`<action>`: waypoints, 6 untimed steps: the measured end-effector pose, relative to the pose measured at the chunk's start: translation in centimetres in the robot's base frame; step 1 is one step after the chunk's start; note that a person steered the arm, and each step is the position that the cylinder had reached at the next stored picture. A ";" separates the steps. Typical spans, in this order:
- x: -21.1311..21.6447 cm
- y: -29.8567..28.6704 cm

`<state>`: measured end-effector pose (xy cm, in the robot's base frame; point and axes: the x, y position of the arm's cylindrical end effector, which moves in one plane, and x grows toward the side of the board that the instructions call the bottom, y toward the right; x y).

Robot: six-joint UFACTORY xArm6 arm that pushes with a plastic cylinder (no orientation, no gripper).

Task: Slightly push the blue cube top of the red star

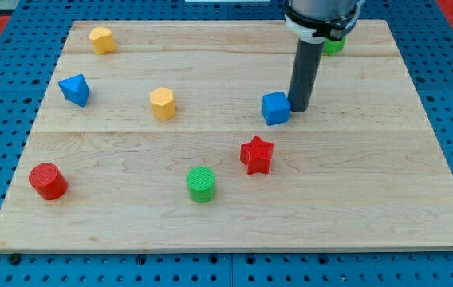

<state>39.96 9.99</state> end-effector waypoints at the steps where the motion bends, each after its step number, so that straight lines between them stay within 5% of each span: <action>1: -0.2 0.8; 2: -0.7 6.4; 6: 0.7 -3.2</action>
